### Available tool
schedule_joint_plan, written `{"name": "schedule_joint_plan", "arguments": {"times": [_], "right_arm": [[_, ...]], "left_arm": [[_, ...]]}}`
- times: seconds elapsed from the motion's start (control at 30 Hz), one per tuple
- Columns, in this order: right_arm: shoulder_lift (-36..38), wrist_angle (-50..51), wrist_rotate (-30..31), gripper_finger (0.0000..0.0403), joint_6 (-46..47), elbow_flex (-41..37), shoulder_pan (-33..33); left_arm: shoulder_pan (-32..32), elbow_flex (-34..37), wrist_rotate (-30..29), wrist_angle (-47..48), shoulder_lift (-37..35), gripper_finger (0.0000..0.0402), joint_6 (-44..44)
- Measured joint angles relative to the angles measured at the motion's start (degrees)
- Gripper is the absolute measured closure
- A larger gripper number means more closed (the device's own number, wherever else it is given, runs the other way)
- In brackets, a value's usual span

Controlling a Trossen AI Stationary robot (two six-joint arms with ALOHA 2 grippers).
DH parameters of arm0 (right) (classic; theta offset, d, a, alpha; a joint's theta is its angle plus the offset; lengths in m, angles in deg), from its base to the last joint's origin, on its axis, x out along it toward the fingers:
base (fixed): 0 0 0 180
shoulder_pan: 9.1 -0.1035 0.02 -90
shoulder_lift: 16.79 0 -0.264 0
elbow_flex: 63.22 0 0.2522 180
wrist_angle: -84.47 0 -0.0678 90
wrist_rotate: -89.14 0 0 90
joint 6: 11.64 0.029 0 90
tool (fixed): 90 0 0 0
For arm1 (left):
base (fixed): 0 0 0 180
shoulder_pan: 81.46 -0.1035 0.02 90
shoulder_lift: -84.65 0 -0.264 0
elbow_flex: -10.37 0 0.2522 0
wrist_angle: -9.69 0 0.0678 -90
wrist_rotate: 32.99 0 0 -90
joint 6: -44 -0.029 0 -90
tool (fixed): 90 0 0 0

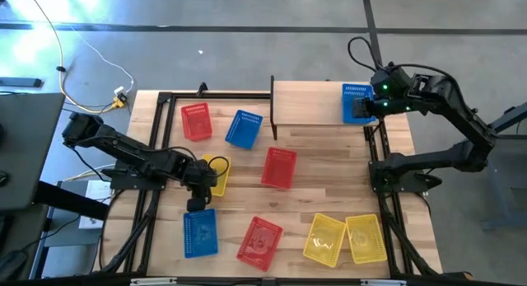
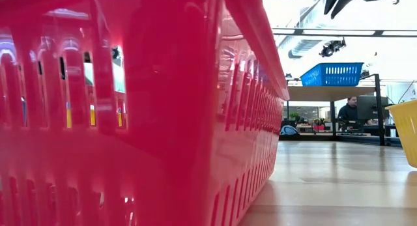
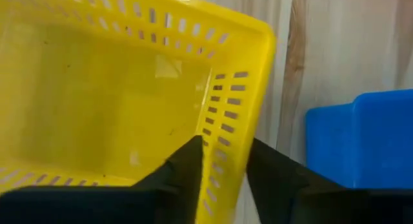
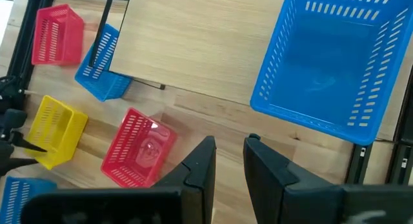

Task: Stack baskets on shelf by color
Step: Put the top yellow basket on the shelf

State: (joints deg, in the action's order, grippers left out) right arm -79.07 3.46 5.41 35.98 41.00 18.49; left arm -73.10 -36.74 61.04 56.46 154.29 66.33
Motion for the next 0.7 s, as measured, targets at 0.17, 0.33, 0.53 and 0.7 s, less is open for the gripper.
{"name": "schedule_joint_plan", "arguments": {"times": [0.17,0.33,0.53,0.7], "right_arm": [[0.00,0.00,-0.03,0.0336,-0.04,0.00,0.00],[-0.01,0.00,-0.03,0.0336,-0.06,0.00,0.00],[-0.02,0.00,0.00,0.0336,-0.08,0.00,0.00],[-0.02,0.00,0.00,0.0336,-0.08,0.00,0.00]], "left_arm": [[0.00,-0.04,1.27,-0.69,-0.42,0.0389,1.25],[0.00,-2.88,4.13,-0.65,-0.37,0.0389,2.58],[-0.16,-10.51,3.11,-0.65,-0.37,0.0397,1.05],[-1.98,-18.13,-2.89,0.15,-0.37,0.0399,-0.54]]}}
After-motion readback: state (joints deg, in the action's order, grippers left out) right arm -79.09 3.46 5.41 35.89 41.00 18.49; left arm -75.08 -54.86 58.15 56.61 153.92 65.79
